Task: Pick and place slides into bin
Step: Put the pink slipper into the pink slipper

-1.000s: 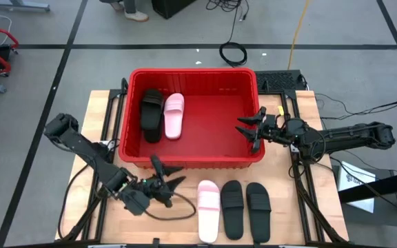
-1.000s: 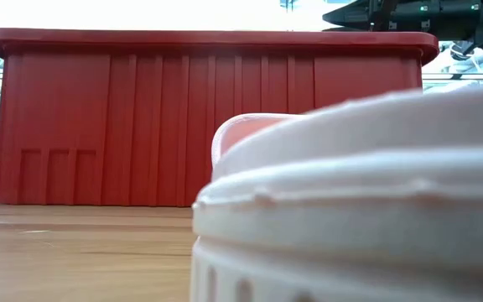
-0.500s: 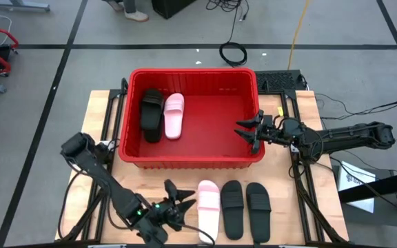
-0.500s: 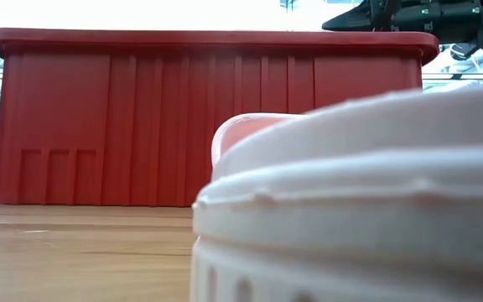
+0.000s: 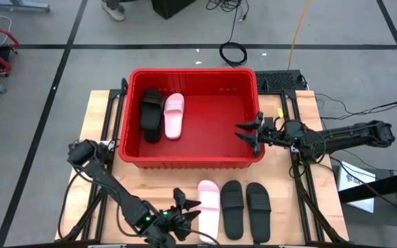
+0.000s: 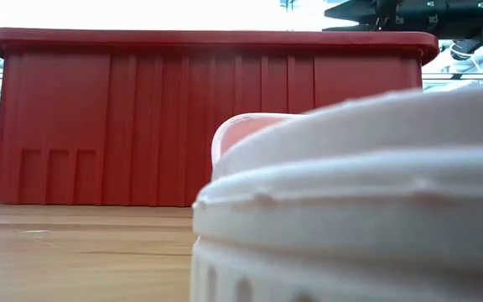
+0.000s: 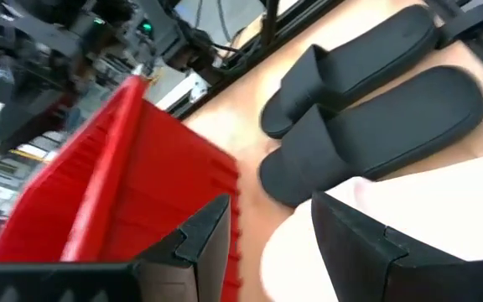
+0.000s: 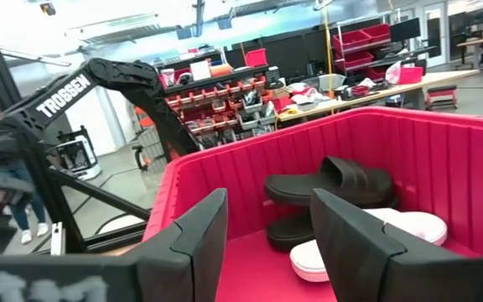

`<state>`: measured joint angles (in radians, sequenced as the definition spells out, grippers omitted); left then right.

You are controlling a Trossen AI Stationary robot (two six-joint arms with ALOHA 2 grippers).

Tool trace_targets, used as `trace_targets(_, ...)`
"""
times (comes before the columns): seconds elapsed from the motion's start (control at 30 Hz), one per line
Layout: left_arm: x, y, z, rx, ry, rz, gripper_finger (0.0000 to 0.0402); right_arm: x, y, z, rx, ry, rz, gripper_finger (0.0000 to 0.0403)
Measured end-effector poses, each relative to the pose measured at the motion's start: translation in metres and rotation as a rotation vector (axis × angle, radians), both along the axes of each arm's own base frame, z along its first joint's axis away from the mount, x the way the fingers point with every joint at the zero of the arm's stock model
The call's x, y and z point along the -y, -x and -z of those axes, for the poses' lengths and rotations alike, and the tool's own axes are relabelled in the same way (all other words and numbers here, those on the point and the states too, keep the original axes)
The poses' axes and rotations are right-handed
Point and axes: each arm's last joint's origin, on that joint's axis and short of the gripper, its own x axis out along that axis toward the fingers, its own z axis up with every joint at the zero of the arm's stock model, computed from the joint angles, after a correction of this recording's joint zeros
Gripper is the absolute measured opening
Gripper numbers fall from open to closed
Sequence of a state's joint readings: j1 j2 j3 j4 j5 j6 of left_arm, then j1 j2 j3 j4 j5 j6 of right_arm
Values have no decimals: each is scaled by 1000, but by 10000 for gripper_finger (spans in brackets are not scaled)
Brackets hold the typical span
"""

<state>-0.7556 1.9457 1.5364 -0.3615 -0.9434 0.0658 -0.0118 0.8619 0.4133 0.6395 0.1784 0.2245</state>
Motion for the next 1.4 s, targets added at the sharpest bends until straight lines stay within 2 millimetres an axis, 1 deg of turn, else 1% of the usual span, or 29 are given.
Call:
trace_targets(0.17,5,-16,9,23,52,69,175,-1,0,0,4,-1,-7,164)
trace_targets(0.3,3,-23,19,-7,64,92,175,-1,0,0,4,-3,-6,164)
trace_targets(0.53,0,-28,25,-35,83,95,175,-1,0,0,3,0,-4,164)
trace_targets(0.63,1,-31,33,-59,129,120,175,-1,0,0,0,0,-4,164)
trace_targets(0.73,2,-34,44,-80,149,106,175,-1,0,0,0,0,-4,164)
trace_targets(0.8,1,-34,49,-100,134,104,175,-1,0,0,-1,0,-4,164)
trace_targets(0.9,-1,-38,53,-108,162,107,175,-1,0,0,-1,0,-4,164)
trace_targets(1.13,-8,-43,70,-176,139,89,175,-1,0,0,0,4,-4,164)
trace_targets(1.3,-11,-47,77,-191,147,81,175,-1,0,0,-2,8,-3,164)
trace_targets(1.4,-13,-47,80,-199,123,65,175,-1,0,0,-3,8,-3,164)
